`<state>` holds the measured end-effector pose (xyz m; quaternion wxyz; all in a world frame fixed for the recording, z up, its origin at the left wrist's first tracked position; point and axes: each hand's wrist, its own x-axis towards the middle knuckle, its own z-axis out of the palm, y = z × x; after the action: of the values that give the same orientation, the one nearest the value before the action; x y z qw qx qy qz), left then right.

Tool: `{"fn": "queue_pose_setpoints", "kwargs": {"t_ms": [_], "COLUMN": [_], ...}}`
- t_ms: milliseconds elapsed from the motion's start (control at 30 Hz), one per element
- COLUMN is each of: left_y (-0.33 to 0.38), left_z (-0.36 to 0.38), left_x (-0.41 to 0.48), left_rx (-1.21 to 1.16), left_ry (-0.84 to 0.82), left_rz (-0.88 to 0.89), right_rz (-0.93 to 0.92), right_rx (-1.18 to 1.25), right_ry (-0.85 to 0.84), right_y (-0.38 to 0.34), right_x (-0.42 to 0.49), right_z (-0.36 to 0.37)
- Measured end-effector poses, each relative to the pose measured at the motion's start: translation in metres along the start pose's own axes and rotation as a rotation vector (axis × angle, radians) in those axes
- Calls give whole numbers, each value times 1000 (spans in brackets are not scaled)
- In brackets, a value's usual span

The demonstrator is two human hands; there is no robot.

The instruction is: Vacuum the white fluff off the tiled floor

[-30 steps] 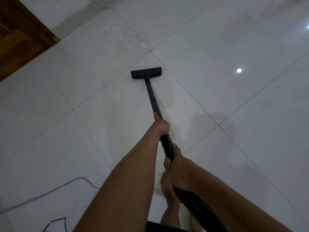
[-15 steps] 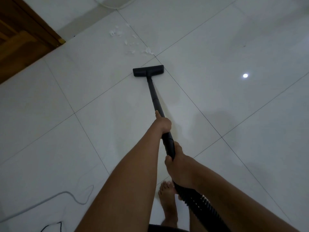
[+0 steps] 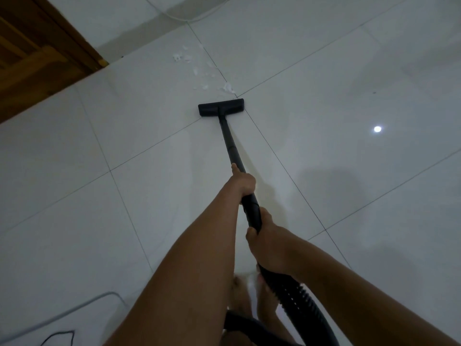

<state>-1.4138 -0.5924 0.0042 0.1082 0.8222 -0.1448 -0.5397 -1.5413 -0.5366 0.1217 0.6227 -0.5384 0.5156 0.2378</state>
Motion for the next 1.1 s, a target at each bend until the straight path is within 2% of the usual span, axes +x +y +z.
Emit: {"fn": "queue_pose_setpoints", "kwargs": {"t_ms": [400,1100], "left_y": [18,78], "left_z": [-21,-100], "left_x": [17,90], "left_rx": [-22,-44], "left_ry": [-10,6], "left_rz": [-6,-4], "right_rz": [9,-16], "right_rx": [86,-69], "right_ry": [-45,-1], "right_y": [-33,-124], "right_x": [6,72], "right_z": [-15,-51]}}
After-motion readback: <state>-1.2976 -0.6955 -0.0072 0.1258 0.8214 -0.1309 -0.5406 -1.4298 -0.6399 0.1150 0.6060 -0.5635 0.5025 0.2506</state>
